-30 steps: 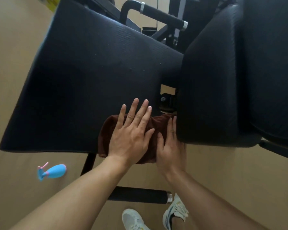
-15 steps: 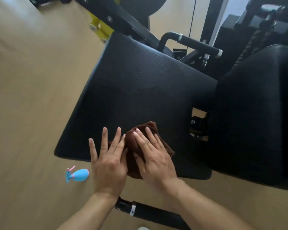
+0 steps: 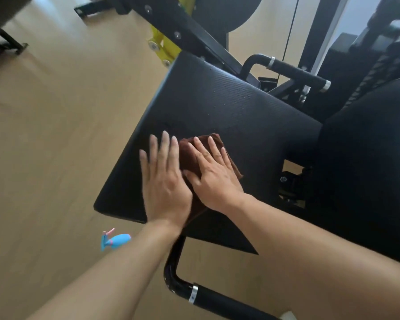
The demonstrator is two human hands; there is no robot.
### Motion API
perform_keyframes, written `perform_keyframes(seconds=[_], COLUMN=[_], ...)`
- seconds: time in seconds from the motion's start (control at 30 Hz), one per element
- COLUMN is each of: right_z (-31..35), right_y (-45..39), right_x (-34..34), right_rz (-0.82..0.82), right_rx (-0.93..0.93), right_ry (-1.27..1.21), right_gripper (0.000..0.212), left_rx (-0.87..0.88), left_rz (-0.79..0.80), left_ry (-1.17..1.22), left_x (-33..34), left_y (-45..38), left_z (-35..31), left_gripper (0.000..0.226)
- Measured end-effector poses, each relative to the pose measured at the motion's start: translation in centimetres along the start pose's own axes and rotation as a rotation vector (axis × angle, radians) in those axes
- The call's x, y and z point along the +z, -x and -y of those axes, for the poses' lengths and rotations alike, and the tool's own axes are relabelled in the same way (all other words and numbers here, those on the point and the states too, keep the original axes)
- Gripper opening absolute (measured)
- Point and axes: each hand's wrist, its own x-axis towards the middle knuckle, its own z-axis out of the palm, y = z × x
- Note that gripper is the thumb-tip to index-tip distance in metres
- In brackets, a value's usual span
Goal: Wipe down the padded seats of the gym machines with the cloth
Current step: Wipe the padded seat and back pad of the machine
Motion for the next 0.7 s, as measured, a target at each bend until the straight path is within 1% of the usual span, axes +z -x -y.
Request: perform_keyframes(seconds=[0.07, 0.13, 0.2, 0.3, 0.4, 0.5, 0.6, 0.7], right_z=[-0.2, -0.5, -0.4, 0.8, 2.5, 4.1, 5.4, 5.4], right_y=[1.0, 2.3, 3.9, 6.0, 5.3, 0.4, -4.8, -9.1], right_x=[0.1, 0.1, 0.3, 1.0, 1.3, 0.7, -0.1, -1.1], right_rz=[0.011, 0.031, 0.047, 0.102, 0.162, 0.195, 0.148, 0.125], right_rx=[-0.016, -0.051, -0.091, -0.130, -0.204, -0.278, -0.287, -0.284], right_ry=[-0.011, -0.010, 0.003, 0.032, 0.070, 0.059, 0.054, 0.065], right_gripper=[0.060, 0.056, 0.054, 0.054, 0.054, 0.053, 0.055, 0.057], left_rx=[-0.029, -0.063, -0.055, -0.090, -0.100, -0.123, -0.202, -0.232], left_rz=[0.126, 0.237, 0.246, 0.228, 0.236, 0.224, 0.280, 0.338], left_ry=[0.149, 0.175, 0.100, 0.044, 0.009, -0.042, -0.043, -0.060], left_x=[0.6, 1.3, 1.7, 1.2, 0.2, -0.6, -0.9, -0.8], left_y=[3.5, 6.4, 8.3, 10.7, 11.8, 7.9, 1.5, -3.9], left_z=[-0.7, -0.4, 0.0, 0.2, 2.0, 3.9, 4.8, 5.5], left_gripper=[0.072, 0.074, 0.071, 0.072, 0.072, 0.070, 0.072, 0.071])
